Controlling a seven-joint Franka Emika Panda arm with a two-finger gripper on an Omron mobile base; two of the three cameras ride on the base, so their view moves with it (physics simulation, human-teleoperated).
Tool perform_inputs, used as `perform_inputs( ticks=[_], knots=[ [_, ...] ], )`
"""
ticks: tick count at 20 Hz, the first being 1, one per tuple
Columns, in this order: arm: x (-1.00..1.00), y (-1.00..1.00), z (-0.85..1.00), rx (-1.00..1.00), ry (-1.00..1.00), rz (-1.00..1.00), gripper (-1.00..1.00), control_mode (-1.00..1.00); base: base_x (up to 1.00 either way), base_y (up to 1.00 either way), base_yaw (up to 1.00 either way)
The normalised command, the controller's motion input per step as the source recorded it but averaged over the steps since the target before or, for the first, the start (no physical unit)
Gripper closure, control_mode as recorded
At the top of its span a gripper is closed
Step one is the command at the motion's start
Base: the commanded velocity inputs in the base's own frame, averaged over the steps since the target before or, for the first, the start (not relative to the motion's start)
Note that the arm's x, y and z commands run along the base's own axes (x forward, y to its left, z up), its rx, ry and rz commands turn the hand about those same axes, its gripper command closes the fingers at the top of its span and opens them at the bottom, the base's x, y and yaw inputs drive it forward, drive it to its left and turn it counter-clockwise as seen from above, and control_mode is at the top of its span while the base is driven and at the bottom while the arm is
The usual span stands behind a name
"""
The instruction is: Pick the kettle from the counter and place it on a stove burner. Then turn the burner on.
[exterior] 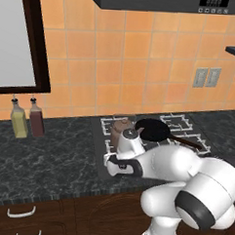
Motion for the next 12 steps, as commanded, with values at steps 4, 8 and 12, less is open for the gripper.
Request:
perform_inputs(
  ticks=[4,8,12],
  knots=[
    [0.13,0.00,-0.16,0.01,0.00,0.05,-1.00,-1.00,0.00,0.00,0.00],
    [0.20,0.00,-0.07,0.02,0.00,0.06,-1.00,-1.00,0.00,0.00,0.00],
    [0.14,0.00,-0.04,0.01,-0.01,0.08,-1.00,-1.00,0.00,0.00,0.00]
  ],
)
